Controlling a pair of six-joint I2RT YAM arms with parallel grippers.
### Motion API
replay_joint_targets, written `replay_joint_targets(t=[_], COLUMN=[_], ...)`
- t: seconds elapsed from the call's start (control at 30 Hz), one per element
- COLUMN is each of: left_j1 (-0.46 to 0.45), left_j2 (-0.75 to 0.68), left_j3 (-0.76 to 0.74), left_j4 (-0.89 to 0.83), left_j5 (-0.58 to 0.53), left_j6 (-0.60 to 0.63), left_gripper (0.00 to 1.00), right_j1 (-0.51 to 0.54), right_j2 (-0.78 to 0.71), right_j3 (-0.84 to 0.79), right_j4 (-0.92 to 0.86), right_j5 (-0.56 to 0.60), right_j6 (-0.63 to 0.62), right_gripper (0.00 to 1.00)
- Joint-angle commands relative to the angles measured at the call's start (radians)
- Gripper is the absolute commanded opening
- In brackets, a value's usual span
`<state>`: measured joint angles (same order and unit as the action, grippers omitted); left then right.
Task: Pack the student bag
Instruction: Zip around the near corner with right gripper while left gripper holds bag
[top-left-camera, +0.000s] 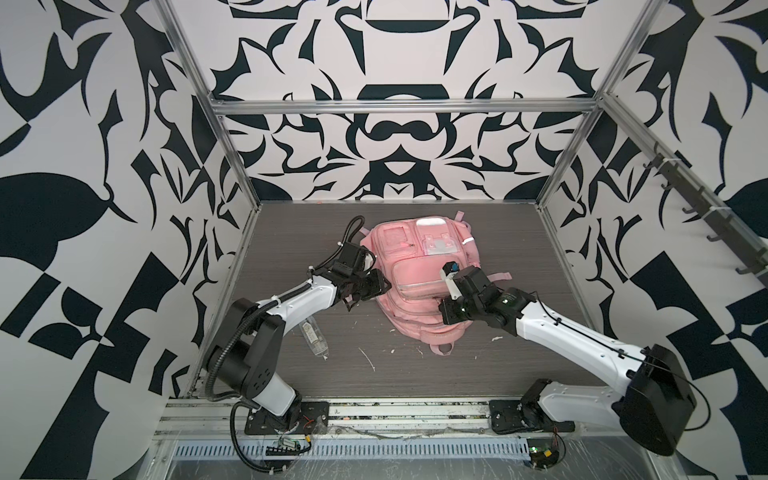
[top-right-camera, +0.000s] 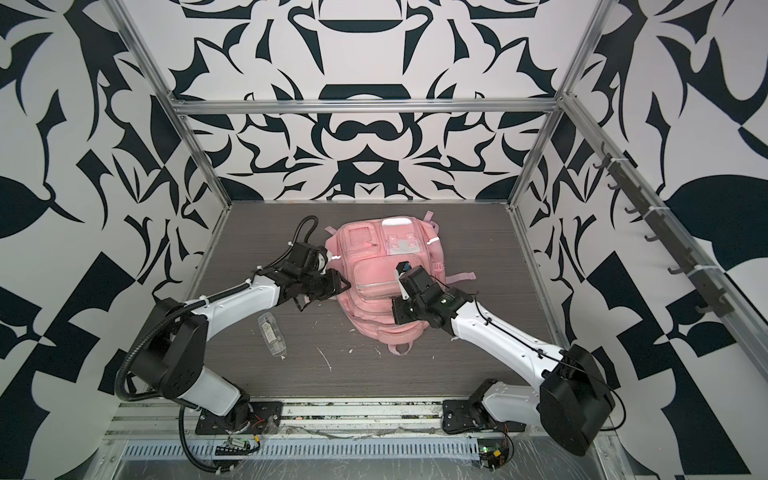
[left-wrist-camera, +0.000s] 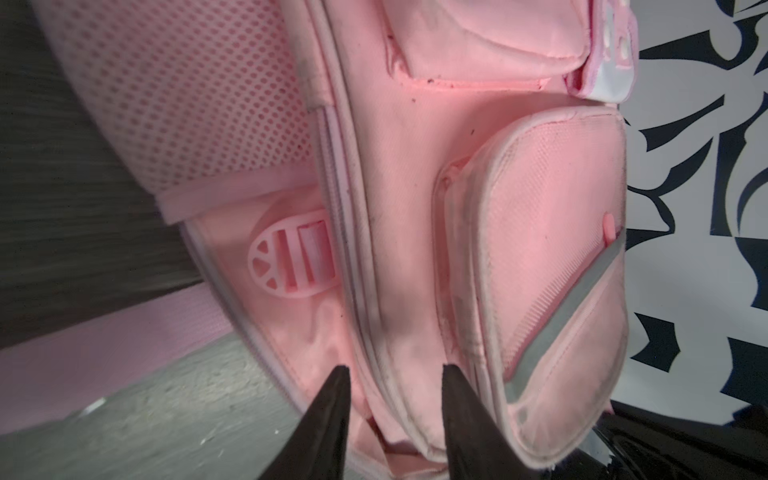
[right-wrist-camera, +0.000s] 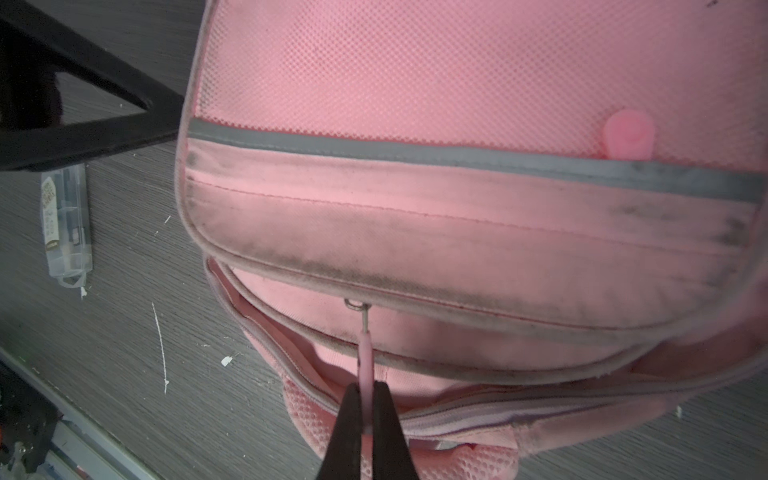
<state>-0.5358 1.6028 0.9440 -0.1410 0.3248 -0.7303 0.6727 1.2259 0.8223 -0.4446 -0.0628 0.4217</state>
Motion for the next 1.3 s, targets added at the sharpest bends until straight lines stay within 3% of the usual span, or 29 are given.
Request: replay_joint_targets(t=[0.0, 0.27, 0.47, 0.6, 1.0, 1.27], left_j1=[0.003, 0.004, 0.003, 0.003, 0.002, 0.003], left_j2=[0.045, 0.083, 0.090, 0.080, 0.062, 0.047], left_j3=[0.022, -0.003, -0.021, -0.024, -0.029, -0.061], left_j4=[0.052, 0.104, 0.145, 0.157, 0.178, 0.182], left_j5=[0.057, 0.062, 0.089, 0.098, 0.113, 0.099], left_j6=[-0.033, -0.054, -0.079, -0.087, -0.117, -0.124], left_gripper=[0.39, 0.35, 0.11, 0.01, 0.00, 0.00], right_j1=[-0.007, -0.007, 0.012, 0.036, 0.175, 0.186], right_j2=[-0.029, -0.012, 0.026, 0.049, 0.198, 0.298], right_j3=[-0.006, -0.019, -0.004, 0.010, 0.116, 0.239], right_j4=[-0.016, 0.000, 0.014, 0.020, 0.126, 0.173], right_j5=[0.021, -0.034, -0.073, -0.085, -0.082, -0.056], right_j6=[-0.011, -0.003, -0.009, -0.013, 0.029, 0.079], right_gripper=[0.00, 0.00, 0.00, 0.00, 0.00, 0.00])
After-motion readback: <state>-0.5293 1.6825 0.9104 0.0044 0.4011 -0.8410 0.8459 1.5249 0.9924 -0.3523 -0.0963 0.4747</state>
